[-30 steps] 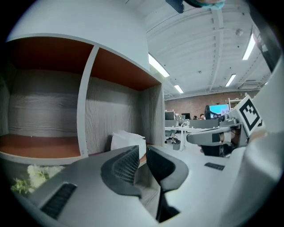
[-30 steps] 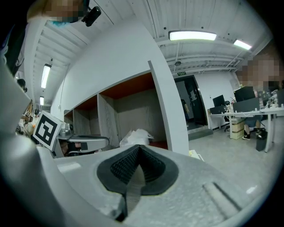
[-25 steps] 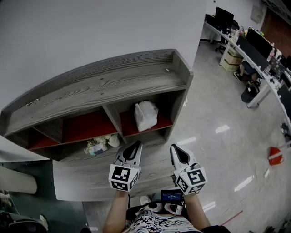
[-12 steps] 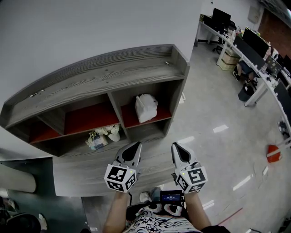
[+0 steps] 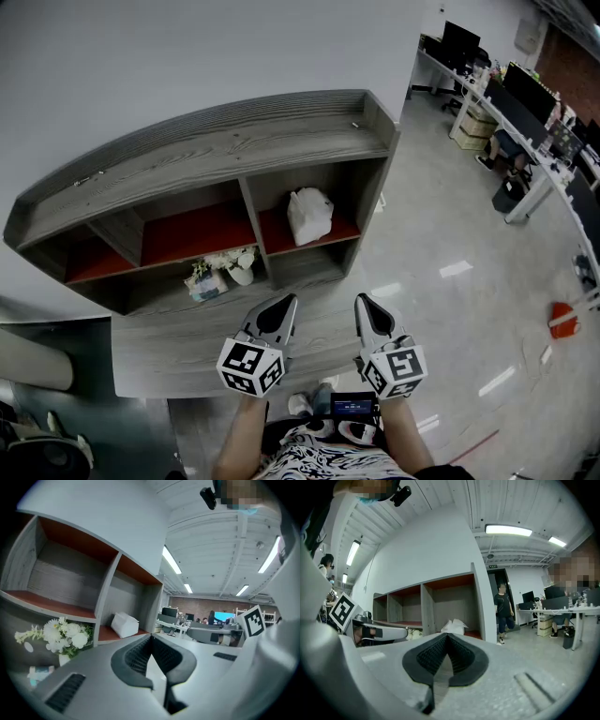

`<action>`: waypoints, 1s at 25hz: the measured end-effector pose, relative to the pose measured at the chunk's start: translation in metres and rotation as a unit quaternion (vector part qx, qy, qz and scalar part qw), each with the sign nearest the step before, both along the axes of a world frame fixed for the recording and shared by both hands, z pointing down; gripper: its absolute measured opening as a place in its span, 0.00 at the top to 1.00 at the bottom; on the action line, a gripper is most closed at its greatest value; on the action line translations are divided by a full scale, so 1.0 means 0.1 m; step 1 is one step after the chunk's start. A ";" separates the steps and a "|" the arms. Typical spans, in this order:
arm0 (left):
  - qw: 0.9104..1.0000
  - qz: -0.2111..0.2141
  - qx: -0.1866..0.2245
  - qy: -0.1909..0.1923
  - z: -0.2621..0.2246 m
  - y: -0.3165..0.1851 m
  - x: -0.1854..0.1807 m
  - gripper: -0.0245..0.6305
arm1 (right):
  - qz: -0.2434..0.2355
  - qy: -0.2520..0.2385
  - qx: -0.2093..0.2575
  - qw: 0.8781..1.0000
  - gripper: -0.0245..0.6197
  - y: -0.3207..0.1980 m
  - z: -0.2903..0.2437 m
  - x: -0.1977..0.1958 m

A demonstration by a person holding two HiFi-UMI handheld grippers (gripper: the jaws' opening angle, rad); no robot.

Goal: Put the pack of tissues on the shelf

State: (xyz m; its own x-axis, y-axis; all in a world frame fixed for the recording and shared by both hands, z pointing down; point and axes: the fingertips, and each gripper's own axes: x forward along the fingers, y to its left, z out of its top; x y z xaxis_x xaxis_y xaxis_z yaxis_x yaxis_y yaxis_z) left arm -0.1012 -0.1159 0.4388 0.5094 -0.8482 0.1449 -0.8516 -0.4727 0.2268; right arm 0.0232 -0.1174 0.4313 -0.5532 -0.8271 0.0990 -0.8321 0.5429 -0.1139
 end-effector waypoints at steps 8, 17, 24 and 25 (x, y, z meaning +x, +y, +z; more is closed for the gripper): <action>1.000 -0.003 0.000 -0.007 0.02 0.02 -0.06 0.95 | -0.002 0.008 0.005 1.000 0.96 0.03 -0.01 -0.06; 1.000 -0.007 0.014 -0.020 -0.03 0.00 -0.10 0.95 | -0.002 0.006 0.007 1.000 0.96 0.00 -0.05 -0.06; 1.000 -0.012 0.017 -0.008 -0.04 -0.03 -0.14 0.95 | -0.003 0.006 0.005 1.000 0.96 -0.02 -0.02 -0.07; 1.000 -0.012 0.017 -0.003 -0.04 -0.03 -0.15 0.95 | -0.003 0.006 0.005 1.000 0.96 -0.02 -0.02 -0.06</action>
State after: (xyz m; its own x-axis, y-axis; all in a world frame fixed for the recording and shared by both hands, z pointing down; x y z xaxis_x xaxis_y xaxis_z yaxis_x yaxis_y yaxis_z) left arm -0.1157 -0.1188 0.4344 0.4874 -0.8651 0.1185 -0.8642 -0.4586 0.2068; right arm 0.0167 -0.1196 0.4295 -0.5566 -0.8251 0.0972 -0.8303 0.5486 -0.0978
